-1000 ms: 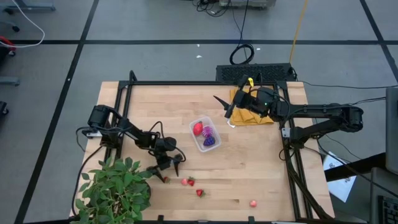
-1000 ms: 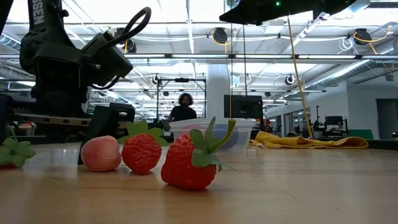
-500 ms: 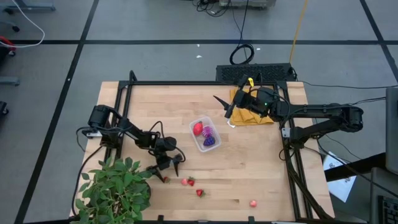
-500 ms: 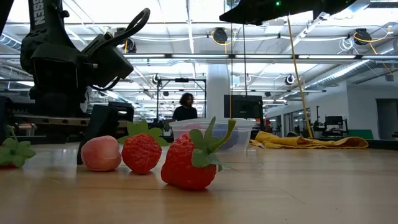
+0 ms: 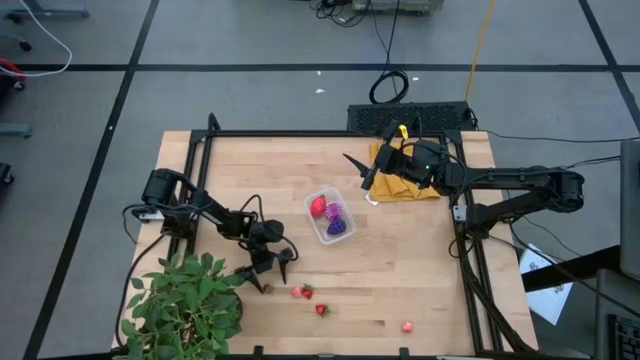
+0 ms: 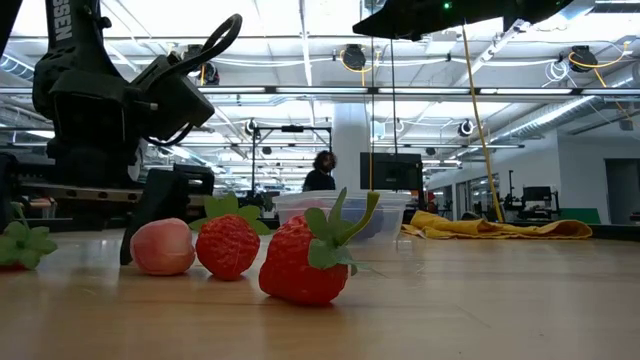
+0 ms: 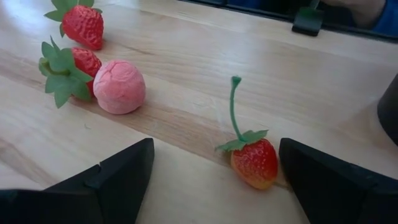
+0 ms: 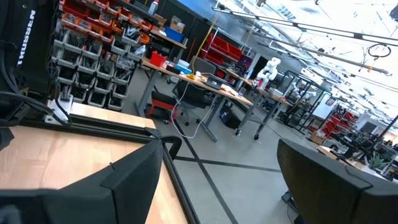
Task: Pick and placing Produce into tupperware
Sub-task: Put the top left red strawberry into the transparent container
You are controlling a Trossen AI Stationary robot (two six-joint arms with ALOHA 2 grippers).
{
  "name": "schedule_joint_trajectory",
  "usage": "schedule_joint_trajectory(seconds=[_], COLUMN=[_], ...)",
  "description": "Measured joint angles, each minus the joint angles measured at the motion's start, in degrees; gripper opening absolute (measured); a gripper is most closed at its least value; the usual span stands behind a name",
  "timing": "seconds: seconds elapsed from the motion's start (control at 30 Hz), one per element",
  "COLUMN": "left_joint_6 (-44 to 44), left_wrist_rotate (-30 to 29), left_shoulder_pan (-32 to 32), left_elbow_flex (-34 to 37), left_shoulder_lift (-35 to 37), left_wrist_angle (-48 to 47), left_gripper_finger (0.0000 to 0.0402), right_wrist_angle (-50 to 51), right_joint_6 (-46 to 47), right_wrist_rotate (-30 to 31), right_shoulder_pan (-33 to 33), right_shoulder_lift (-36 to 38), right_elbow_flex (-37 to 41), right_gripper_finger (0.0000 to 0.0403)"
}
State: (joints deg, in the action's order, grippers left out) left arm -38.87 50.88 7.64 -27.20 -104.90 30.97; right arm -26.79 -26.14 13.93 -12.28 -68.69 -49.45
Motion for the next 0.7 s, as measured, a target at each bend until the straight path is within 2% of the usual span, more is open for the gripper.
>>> schedule_joint_trajectory(seconds=[0.5, 0.6, 0.7], left_joint_6=[1.49, 0.45, -0.10], left_wrist_rotate=[0.07, 0.06, 0.04], left_shoulder_pan=[0.00, 0.00, 0.00], left_elbow_flex=[0.00, -0.04, -0.04], left_shoulder_lift=[0.00, 0.00, 0.00], left_wrist_angle=[0.06, -0.56, -0.80], left_gripper_finger=[0.0350, 0.0328, 0.0280], right_wrist_angle=[0.00, 0.00, 0.00], right_joint_6=[-0.01, -0.01, -0.01], right_wrist_rotate=[0.00, 0.00, 0.00], right_shoulder_pan=[0.00, 0.01, 0.01], right_shoulder_lift=[0.00, 0.00, 0.00], right_elbow_flex=[0.00, 0.02, 0.00], right_gripper_finger=[0.0307, 0.0307, 0.0307])
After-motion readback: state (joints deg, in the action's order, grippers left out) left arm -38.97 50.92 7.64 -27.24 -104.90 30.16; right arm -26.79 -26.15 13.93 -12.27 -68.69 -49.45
